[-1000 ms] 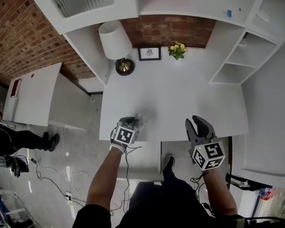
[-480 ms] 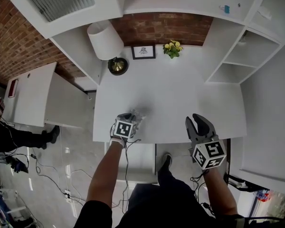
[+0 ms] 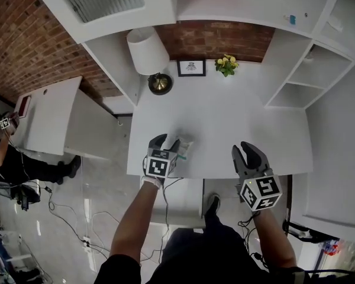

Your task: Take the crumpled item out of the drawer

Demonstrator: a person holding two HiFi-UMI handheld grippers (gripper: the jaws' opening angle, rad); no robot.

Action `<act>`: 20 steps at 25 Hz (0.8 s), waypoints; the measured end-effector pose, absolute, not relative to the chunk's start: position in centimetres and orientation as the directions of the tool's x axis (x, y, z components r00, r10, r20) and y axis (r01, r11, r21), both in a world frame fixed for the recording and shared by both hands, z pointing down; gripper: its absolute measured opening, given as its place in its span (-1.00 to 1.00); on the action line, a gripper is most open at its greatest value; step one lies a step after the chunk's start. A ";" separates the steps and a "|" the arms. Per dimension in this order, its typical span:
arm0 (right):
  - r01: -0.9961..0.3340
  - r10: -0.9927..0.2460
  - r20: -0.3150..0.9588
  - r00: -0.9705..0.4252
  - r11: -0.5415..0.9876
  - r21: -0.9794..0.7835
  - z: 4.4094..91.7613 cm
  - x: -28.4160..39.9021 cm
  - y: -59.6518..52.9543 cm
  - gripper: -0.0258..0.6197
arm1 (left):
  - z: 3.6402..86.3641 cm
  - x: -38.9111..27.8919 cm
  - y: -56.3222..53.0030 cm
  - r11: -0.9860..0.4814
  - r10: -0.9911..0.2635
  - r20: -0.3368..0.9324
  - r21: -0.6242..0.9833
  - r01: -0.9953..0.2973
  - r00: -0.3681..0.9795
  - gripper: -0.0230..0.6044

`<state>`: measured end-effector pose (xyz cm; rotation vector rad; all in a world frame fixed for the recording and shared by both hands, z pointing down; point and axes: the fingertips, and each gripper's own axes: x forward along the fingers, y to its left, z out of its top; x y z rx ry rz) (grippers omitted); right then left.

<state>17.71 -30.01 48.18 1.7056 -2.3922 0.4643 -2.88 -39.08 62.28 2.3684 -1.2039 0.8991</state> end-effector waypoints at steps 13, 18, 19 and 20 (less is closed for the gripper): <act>-0.969 -0.962 0.135 -0.236 0.223 -0.103 39.3 11.5 -28.6 -0.60 | 42.5 -7.7 -35.3 -0.588 -0.772 0.273 0.034 -0.808 0.574 -0.32; -0.977 -0.974 0.080 -0.210 0.206 -0.058 35.8 8.8 -27.1 -0.60 | 37.0 -10.7 -32.7 -0.562 -0.814 0.157 0.032 -0.826 0.560 -0.32; -0.979 -0.977 0.073 -0.202 0.199 -0.046 35.3 8.3 -26.9 -0.60 | 36.3 -11.4 -32.4 -0.552 -0.823 0.141 0.031 -0.833 0.550 -0.32; -0.981 -0.979 0.067 -0.193 0.191 -0.033 34.9 7.9 -26.6 -0.60 | 35.7 -12.2 -32.1 -0.540 -0.832 0.128 0.031 -0.841 0.539 -0.32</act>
